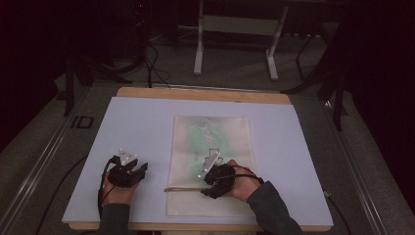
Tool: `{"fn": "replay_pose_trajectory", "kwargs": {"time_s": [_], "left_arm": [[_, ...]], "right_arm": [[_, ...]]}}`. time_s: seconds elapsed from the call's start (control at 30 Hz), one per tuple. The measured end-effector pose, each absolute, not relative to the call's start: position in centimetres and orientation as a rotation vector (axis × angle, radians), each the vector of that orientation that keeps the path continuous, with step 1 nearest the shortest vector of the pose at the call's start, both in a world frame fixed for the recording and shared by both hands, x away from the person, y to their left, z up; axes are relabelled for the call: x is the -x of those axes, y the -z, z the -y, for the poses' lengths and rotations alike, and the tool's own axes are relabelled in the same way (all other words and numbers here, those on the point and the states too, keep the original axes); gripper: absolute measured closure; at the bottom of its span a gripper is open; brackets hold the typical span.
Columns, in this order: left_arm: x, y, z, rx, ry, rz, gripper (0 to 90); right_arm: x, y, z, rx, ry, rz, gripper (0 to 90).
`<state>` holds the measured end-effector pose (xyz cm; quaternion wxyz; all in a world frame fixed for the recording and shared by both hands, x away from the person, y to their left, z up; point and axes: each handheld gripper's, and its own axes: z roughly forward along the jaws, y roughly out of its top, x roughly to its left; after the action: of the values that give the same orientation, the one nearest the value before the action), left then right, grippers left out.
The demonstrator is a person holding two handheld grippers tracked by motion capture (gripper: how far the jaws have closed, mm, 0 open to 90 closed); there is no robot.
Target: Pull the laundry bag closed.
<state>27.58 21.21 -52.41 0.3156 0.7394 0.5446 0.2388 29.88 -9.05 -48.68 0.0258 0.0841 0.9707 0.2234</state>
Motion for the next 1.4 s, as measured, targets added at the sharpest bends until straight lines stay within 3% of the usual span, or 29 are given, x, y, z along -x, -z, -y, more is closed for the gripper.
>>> {"fn": "replay_pose_trajectory", "kwargs": {"time_s": [0.53,1.4], "left_arm": [[-27.5,52.4,-21.3,-1.943,-0.625,-1.435,56.7],[-27.5,52.4,-21.4,-1.940,-0.620,-1.430,56.6]], "right_arm": [[-29.8,49.1,6.0,-0.164,-0.682,-3.014,67.5],[-29.7,48.8,0.5,-0.054,-0.723,-3.023,74.2]]}}
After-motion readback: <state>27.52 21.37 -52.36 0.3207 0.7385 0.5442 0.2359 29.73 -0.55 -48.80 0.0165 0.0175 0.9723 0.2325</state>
